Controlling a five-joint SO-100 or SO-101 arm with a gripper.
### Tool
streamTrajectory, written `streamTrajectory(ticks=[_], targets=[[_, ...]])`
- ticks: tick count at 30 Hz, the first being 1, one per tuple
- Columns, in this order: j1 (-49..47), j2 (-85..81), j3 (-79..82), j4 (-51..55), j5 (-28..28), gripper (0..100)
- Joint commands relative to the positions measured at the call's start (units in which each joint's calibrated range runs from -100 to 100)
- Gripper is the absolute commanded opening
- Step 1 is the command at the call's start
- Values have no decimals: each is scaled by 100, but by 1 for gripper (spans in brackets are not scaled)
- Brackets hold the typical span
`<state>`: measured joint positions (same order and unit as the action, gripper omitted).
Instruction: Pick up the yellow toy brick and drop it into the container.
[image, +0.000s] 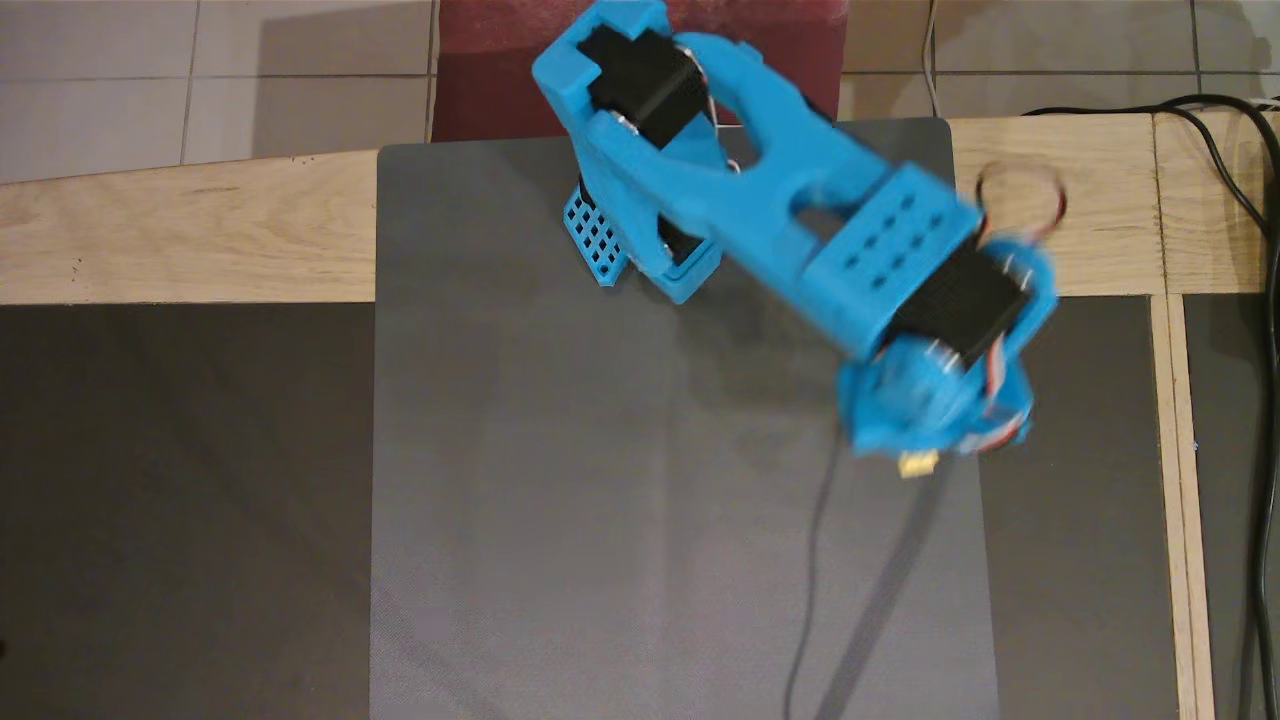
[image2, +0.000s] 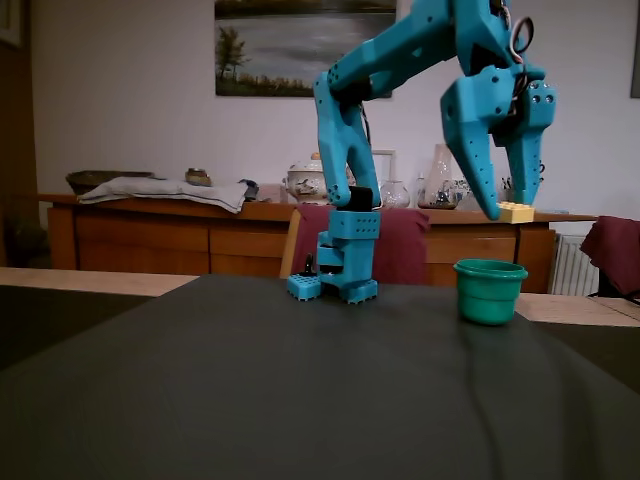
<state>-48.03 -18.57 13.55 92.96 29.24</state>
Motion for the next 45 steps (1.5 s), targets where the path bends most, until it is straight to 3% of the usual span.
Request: streamTrajectory(ticks=[1, 13, 28, 45], targets=[[-423, -343, -245, 206, -154, 0], [-1313, -790, -154, 704, -603, 0], [-1839, -689, -10, 695, -692, 0], [-1862, -698, 1624, -416, -713, 0]])
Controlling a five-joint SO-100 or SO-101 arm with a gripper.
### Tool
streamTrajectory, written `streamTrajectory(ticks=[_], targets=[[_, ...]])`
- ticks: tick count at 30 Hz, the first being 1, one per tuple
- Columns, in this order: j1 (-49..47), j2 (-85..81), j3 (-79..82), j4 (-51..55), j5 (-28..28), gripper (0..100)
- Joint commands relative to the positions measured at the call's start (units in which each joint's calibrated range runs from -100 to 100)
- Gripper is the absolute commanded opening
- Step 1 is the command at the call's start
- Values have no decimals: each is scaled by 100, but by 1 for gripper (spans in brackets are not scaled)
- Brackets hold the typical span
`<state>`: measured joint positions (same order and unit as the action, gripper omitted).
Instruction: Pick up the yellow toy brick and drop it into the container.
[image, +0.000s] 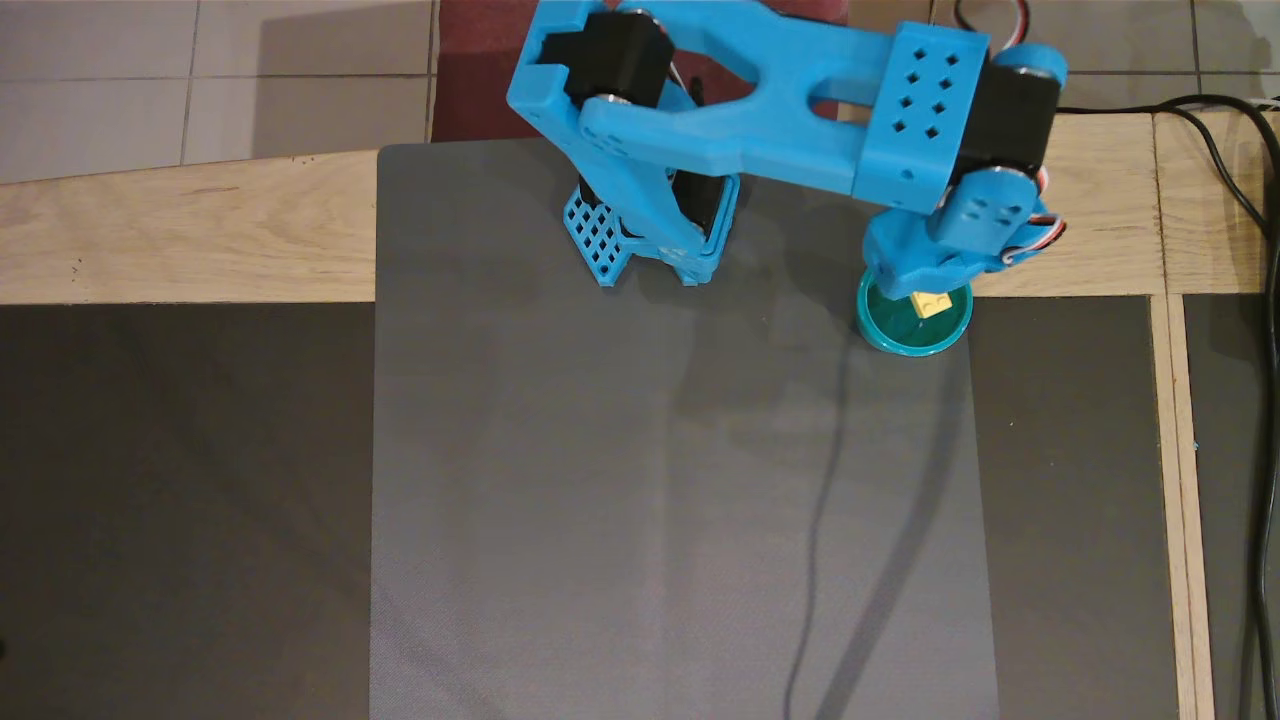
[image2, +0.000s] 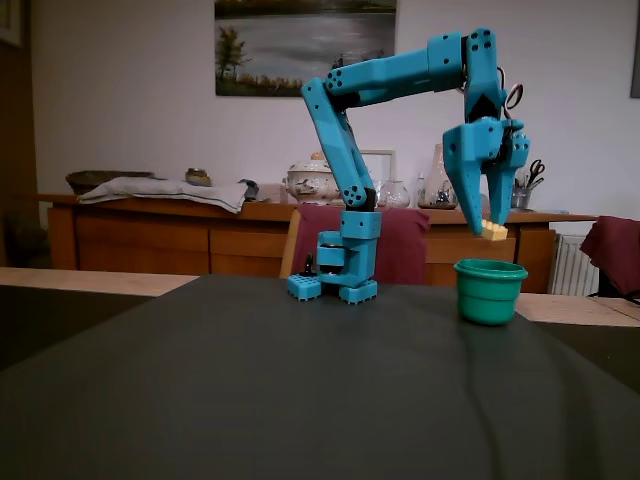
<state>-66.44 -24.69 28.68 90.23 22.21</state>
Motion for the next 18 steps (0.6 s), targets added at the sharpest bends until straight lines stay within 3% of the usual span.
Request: streamTrajectory(ticks=[1, 16, 18], targets=[[-13, -86, 237, -232, -10, 0], [-44, -94, 760, -667, -125, 1], [-44, -94, 760, -667, -125, 4]])
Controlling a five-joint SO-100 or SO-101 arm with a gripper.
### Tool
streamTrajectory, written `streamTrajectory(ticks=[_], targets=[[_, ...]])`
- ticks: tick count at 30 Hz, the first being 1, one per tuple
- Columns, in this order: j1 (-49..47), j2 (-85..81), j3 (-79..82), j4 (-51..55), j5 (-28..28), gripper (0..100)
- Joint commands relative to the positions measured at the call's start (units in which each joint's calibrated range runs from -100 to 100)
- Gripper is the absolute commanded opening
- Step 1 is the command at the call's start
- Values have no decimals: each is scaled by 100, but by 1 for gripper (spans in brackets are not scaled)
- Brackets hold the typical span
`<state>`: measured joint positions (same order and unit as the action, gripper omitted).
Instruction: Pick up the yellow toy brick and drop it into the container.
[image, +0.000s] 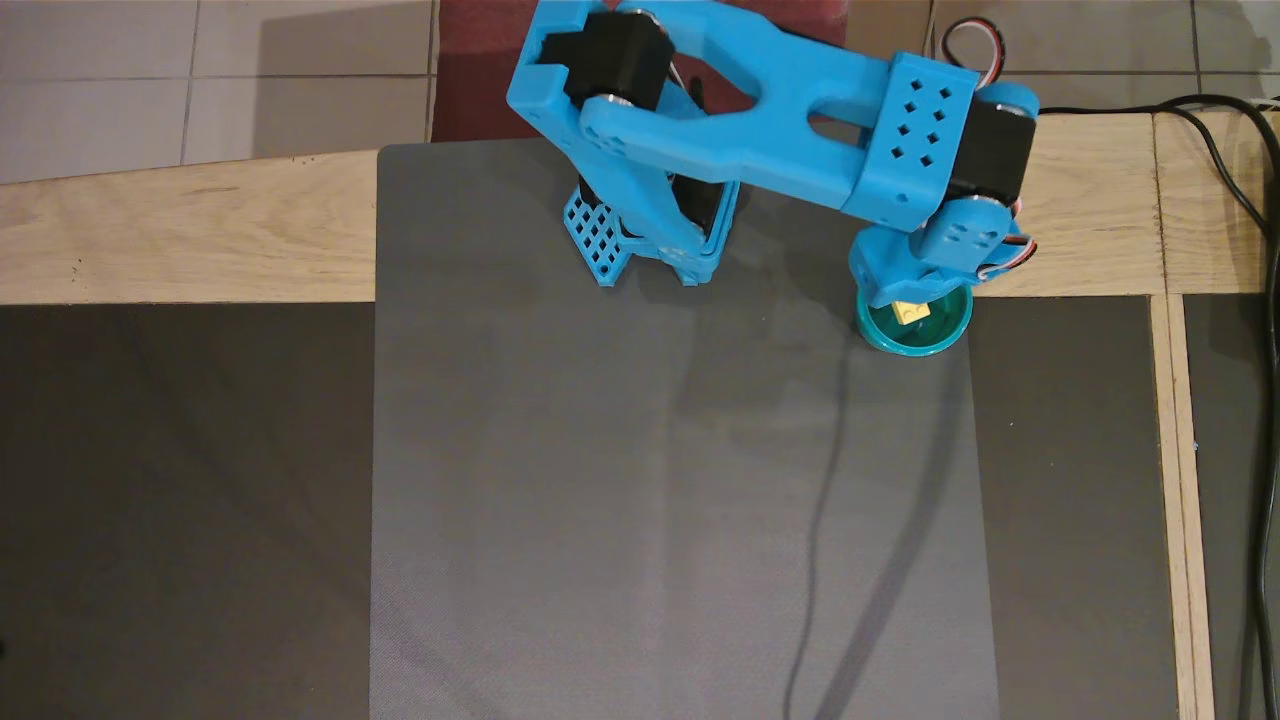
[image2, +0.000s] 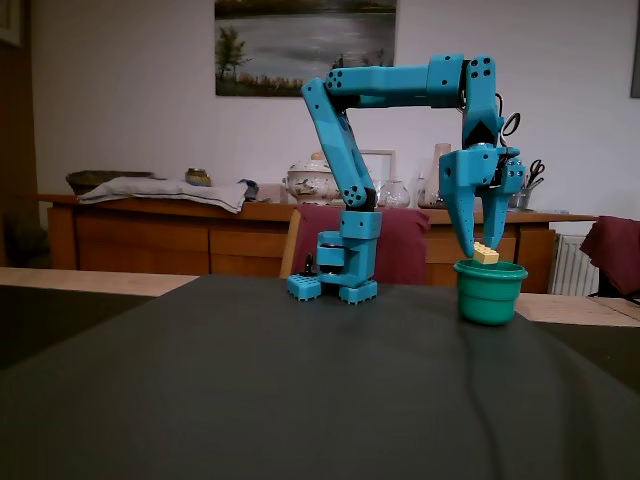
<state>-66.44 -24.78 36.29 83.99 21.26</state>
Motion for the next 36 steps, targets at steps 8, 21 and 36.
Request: streamTrajectory(ticks=[8, 21, 36], targets=[[25, -128, -1, -42, -35, 13], [1944, -204, -3341, 1113, -490, 0], [4915, -1544, -6147, 1601, -965, 0]])
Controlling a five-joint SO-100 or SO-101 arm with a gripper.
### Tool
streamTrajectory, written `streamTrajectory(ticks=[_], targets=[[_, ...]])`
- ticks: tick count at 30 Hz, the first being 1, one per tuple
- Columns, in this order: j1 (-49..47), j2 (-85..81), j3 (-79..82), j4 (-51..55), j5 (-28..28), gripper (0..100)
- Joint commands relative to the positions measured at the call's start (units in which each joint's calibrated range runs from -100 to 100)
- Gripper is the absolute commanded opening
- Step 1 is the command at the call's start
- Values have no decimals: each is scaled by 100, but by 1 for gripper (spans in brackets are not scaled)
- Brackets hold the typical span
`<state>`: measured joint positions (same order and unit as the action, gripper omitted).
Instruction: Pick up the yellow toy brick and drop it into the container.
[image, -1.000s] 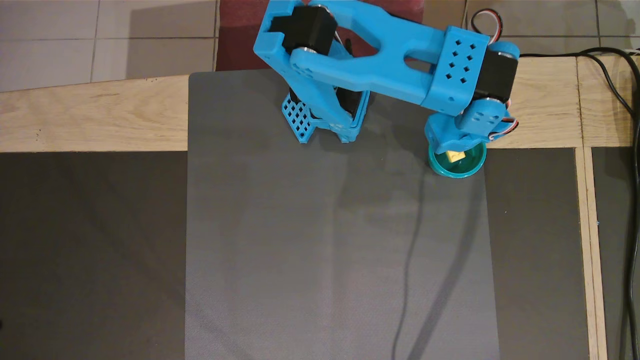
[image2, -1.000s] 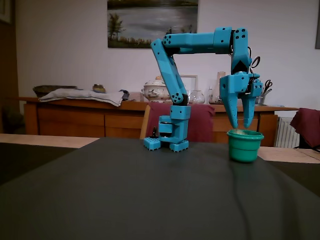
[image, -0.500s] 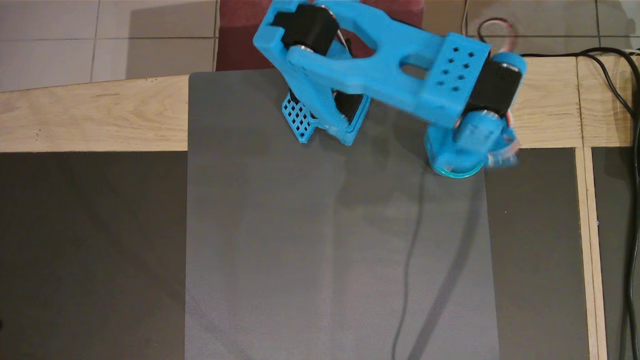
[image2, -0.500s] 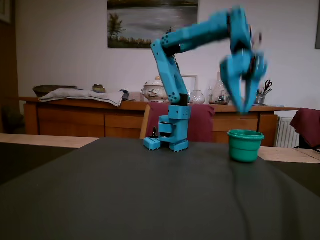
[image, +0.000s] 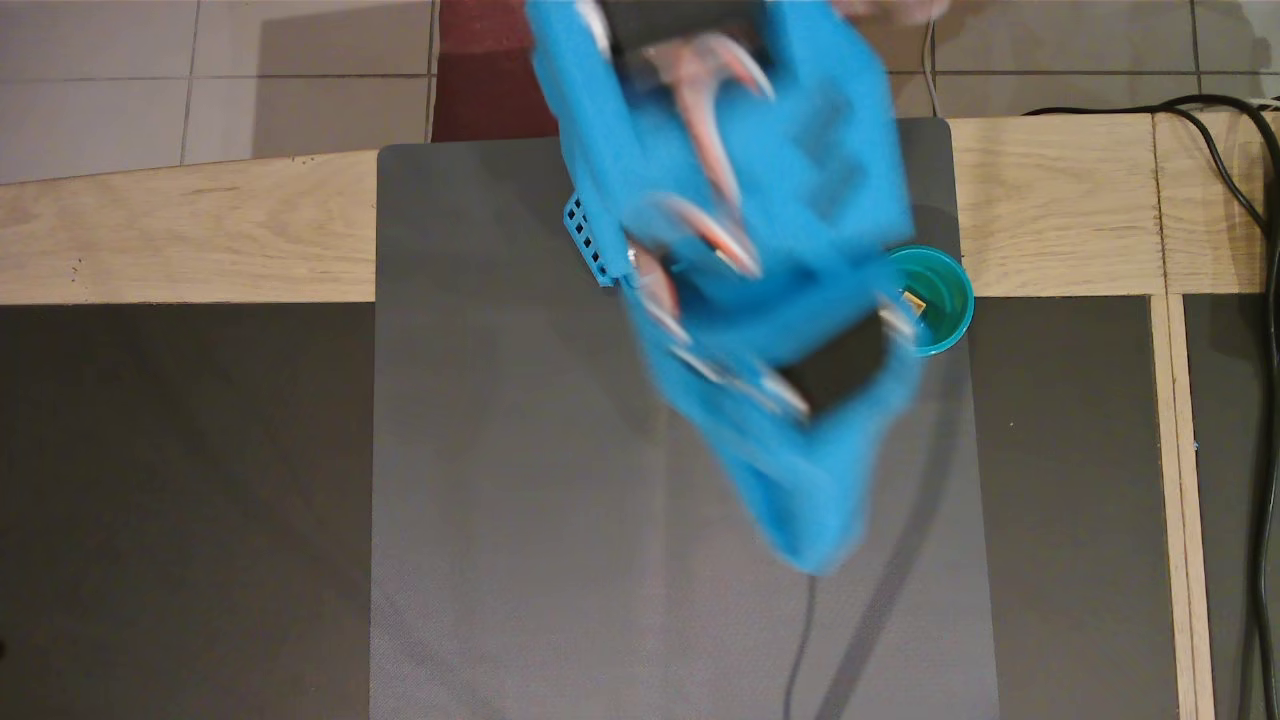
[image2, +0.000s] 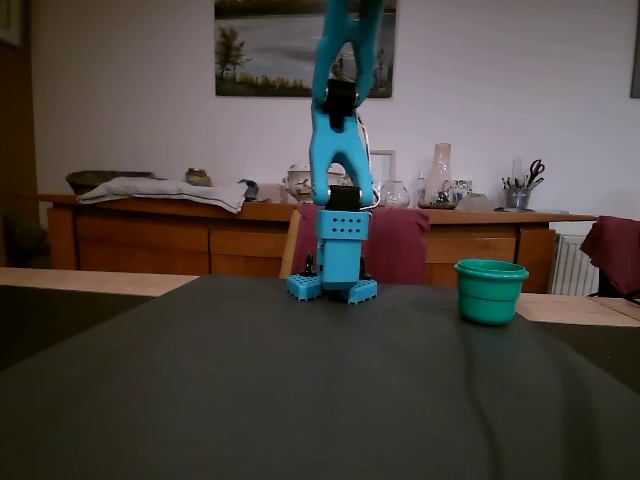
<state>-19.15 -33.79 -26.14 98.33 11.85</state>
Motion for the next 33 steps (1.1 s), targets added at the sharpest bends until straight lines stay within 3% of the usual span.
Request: streamTrajectory(ticks=[1, 12, 18, 33], targets=[[209, -719, 151, 167, -24, 0], [364, -3738, 3923, 158, -197, 0], [944, -4910, 6125, -943, -353, 0], [1091, -6545, 10313, -2560, -1049, 0]])
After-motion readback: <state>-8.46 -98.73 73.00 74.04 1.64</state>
